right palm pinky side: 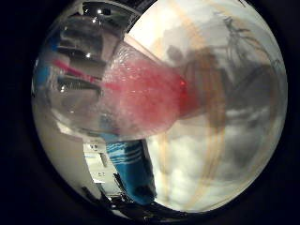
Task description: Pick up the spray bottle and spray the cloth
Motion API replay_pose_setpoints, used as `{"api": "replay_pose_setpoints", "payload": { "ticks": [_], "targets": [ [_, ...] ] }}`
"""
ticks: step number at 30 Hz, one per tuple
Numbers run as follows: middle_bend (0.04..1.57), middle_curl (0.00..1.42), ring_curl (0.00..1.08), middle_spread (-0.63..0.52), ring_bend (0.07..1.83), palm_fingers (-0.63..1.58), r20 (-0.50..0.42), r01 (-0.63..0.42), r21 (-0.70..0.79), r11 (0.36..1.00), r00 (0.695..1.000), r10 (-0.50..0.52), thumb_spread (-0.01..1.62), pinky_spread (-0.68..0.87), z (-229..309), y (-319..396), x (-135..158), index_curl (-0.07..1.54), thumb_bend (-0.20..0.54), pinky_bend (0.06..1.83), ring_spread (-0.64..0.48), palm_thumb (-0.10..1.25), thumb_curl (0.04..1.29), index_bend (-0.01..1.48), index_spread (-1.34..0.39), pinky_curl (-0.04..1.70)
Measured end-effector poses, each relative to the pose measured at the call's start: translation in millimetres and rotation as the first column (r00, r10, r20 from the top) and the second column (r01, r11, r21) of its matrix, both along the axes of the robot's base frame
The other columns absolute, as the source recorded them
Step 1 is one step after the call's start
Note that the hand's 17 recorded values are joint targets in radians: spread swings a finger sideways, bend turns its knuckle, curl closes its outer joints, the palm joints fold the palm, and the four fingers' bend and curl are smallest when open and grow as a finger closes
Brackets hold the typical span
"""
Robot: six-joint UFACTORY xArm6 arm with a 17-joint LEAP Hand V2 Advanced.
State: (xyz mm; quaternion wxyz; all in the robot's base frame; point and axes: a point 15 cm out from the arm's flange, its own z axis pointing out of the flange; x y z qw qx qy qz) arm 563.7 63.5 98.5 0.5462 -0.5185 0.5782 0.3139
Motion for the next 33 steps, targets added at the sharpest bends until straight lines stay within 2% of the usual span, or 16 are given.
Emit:
{"api": "replay_pose_setpoints", "payload": {
  "ticks": [1,2,4,8,16,20,26,29,33],
  "targets": [
    [1.08,0.65,0.54,-0.09,1.14,1.37,-0.011,-0.011,0.021,1.0,1.0,0.012,0.96,-0.22,2.4,6.0,1.7,0.6,-0.011,1.05,-0.19,0.76,0.35,0.82,-0.3,0.55],
    [1.17,0.68,0.58,-0.09,1.24,1.31,-0.031,-0.023,0.049,0.999,0.999,0.024,0.96,-0.22,3.5,13.5,1.0,0.67,-0.011,1.15,-0.19,0.8,0.37,0.95,-0.28,0.62],
    [1.25,0.7,0.62,-0.09,1.32,1.22,-0.042,-0.019,0.082,0.996,0.999,0.022,0.95,-0.2,8.8,20.4,4.1,0.72,-0.009,1.22,-0.19,0.87,0.39,1.06,-0.25,0.7],
    [1.35,0.7,0.67,-0.08,1.4,1.14,-0.019,-0.024,0.11,0.994,0.999,0.026,0.97,-0.16,29.3,37.1,12.0,0.76,-0.005,1.28,-0.19,0.98,0.44,1.16,-0.21,0.85],
    [1.39,0.66,0.7,-0.06,1.43,1.12,0.085,-0.065,0.082,0.995,0.995,0.058,1.05,-0.13,93.2,41.5,17.5,0.77,-0.007,1.2,-0.18,1.1,0.51,1.19,-0.19,1.1],
    [1.4,0.65,0.7,-0.06,1.44,1.13,0.124,-0.126,0.003,0.992,0.984,0.125,1.06,-0.12,127.1,41.9,6.4,0.77,-0.01,1.14,-0.18,1.11,0.54,1.19,-0.19,1.2],
    [1.41,0.64,0.7,-0.06,1.44,1.14,0.089,-0.227,-0.165,0.96,0.966,0.244,1.08,-0.12,165.1,36.9,-21.0,0.77,-0.011,1.08,-0.18,1.12,0.57,1.19,-0.19,1.33],
    [1.41,0.63,0.7,-0.06,1.43,1.14,0.041,-0.261,-0.239,0.935,0.96,0.278,1.08,-0.12,175.7,33.0,-34.1,0.76,-0.012,1.05,-0.18,1.11,0.58,1.19,-0.19,1.37],
    [1.4,0.63,0.7,-0.05,1.43,1.14,-0.027,-0.322,-0.377,0.868,0.941,0.338,1.08,-0.12,185.1,29.5,-56.0,0.76,-0.012,1.03,-0.18,1.11,0.59,1.19,-0.19,1.42]
  ]
}}
